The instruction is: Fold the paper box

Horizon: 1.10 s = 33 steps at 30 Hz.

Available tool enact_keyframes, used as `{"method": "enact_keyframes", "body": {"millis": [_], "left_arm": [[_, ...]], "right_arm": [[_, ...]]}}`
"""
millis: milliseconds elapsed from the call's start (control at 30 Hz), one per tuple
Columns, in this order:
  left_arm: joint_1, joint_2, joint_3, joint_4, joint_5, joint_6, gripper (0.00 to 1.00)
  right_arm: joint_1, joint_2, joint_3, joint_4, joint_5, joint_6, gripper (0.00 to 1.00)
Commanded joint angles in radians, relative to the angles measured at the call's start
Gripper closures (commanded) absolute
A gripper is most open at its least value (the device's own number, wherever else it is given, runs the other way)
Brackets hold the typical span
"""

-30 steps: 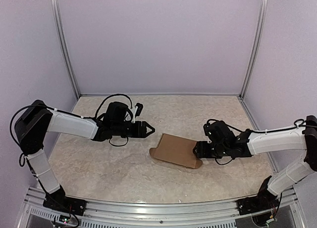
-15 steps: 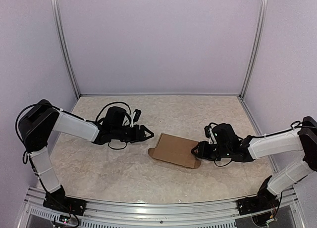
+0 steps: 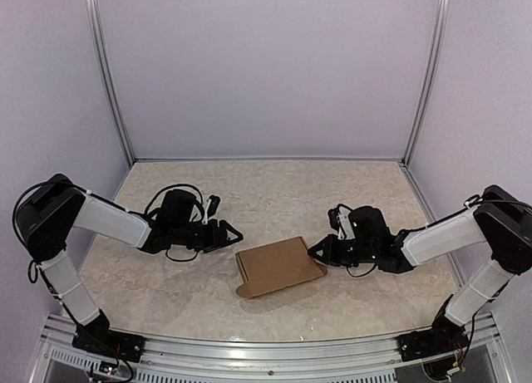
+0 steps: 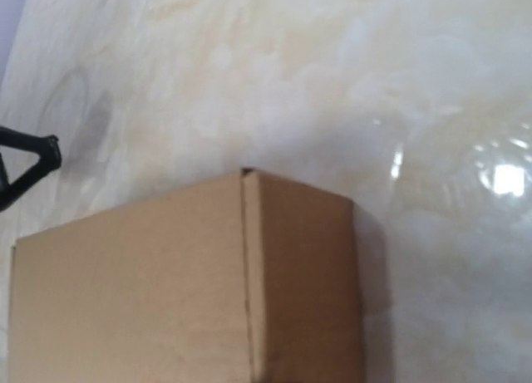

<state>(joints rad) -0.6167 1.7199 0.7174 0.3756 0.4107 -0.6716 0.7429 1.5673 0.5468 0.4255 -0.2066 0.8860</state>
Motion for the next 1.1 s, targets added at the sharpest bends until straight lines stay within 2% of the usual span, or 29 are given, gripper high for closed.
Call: {"method": "enact_keyframes", "body": {"millis": [0,100,267,400,533,667,1067], "left_arm": [[0.006,-0.058,-0.042,-0.012,-0.004,-0.041,0.41],[0.003,-0.081,-0.073,-0.007,-0.002,-0.079,0.4],[-0.011,-0.127,-0.128,0.028,-0.015,-0.146,0.38],[-0.017,-0.155,-0.172,0.141,-0.012,-0.211,0.35],[-0.018,-0.177,-0.189,0.241,-0.005,-0.283,0.27],[-0.021,-0.203,-0.194,0.252,-0.016,-0.313,0.2],[-0.09,-0.144,-0.167,0.254,0.005,-0.485,0.2]], "right_arm": [[-0.008,0.035,0.009,-0.013,-0.02,-0.006,0.96],[-0.008,0.034,0.012,-0.032,-0.003,-0.01,1.0],[-0.008,0.017,-0.002,-0.045,0.021,-0.008,1.0],[-0.008,0.009,-0.004,-0.052,0.024,-0.018,1.0],[-0.006,-0.009,0.0,-0.066,0.035,-0.027,1.0],[0.0,-0.028,0.011,-0.092,0.057,-0.043,1.0],[0.01,-0.017,0.023,-0.078,0.076,-0.044,1.0]]}}
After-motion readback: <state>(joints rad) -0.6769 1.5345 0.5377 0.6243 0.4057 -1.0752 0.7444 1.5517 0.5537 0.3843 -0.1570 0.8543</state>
